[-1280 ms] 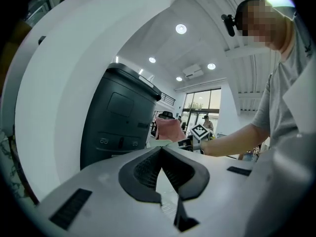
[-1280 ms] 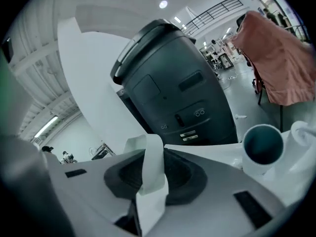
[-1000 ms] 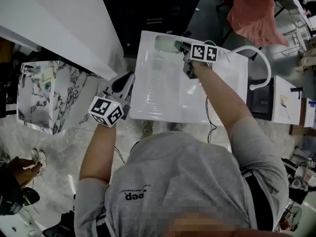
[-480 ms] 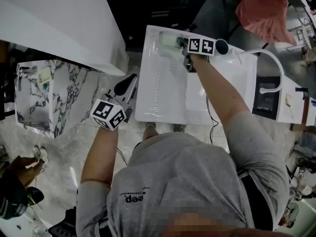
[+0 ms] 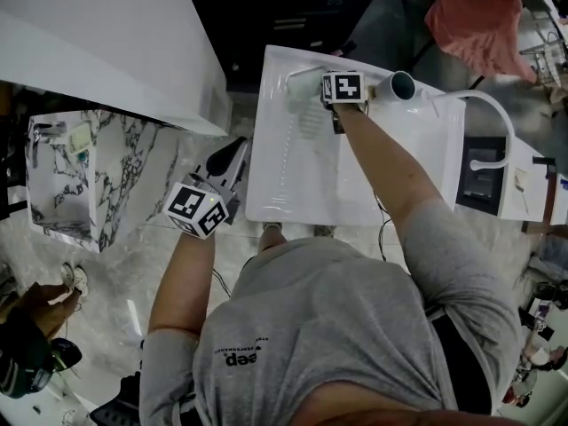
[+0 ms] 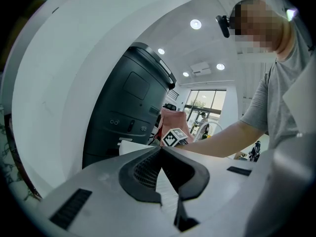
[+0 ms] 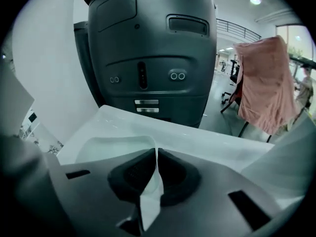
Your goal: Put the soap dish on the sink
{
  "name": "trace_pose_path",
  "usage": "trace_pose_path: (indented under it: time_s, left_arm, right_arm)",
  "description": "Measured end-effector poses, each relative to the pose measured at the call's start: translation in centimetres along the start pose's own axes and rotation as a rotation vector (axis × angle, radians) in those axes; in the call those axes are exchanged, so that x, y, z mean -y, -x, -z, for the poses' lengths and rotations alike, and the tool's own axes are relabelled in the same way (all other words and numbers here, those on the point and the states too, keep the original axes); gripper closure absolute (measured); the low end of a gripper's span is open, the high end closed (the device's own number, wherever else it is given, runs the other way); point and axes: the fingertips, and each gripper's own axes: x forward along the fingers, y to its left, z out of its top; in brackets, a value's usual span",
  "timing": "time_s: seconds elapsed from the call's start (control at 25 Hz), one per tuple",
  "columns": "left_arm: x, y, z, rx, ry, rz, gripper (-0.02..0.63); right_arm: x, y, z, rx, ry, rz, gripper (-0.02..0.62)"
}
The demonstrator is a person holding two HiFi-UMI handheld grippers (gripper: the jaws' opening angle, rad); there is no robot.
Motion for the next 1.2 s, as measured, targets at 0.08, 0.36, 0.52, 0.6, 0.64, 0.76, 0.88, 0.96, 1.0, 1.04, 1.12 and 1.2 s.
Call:
trace_pose_path:
  time_s: [0.08,0.36,0.52,0.6,0.64,0.76,0.88,0.96,1.0,1.04,1.12,1.2]
  left_arm:
    - [0.1,-0.1,0.1,-0.001,0.006,0.001,0.592]
    - [0.6,0.1,0.2,-0.004,0.001,0.01,0.592]
    - [0.8,0.3,0.0,0.0,0.001,0.01,0.592]
    - [1.0,0.5,-0.1,0.002,0.0,0.011,0.592]
    - [1.2,0.5,-0.1,0.004,-0.001,0.012,0.592]
    - [1.7,0.5,-0.5,0.01,-0.009,0.019,0.592]
    - [2.3,0.3,-1.1,0.016,-0.019,0.028,0.592]
    - [2.9,0.1,-1.6,0.02,-0.027,0.035,0.592]
    - [3.4,0.0,-1.9,0.021,-0.032,0.039,0.592]
    - [3.9,-0.2,-2.2,0.022,-0.036,0.043,0.592]
    - [5.0,-0.6,-2.8,0.024,-0.046,0.054,0.592]
    - [6.2,-1.3,-3.4,0.025,-0.055,0.068,0.591]
  right_arm:
    - [0.1,0.0,0.1,0.003,-0.068,0.011,0.526]
    - [0.0,0.1,0.5,0.0,-0.268,-0.011,0.532]
    - [-0.3,0.7,-0.2,0.016,-0.295,-0.039,0.475]
    - [-0.4,1.2,-0.7,0.03,-0.296,-0.051,0.443]
    - [-0.4,1.6,-0.9,0.038,-0.293,-0.053,0.434]
    - [-0.2,2.8,-1.4,0.065,-0.278,-0.057,0.419]
    - [-0.1,4.6,-1.6,0.09,-0.269,-0.073,0.417]
    - [0.1,6.3,-1.7,0.107,-0.276,-0.093,0.416]
    - [0.3,7.2,-1.7,0.117,-0.28,-0.103,0.416]
    - [0.6,8.3,-1.8,0.129,-0.284,-0.115,0.417]
    - [1.1,10.6,-2.1,0.159,-0.282,-0.141,0.417]
    - [1.6,13.3,-2.3,0.187,-0.266,-0.174,0.417]
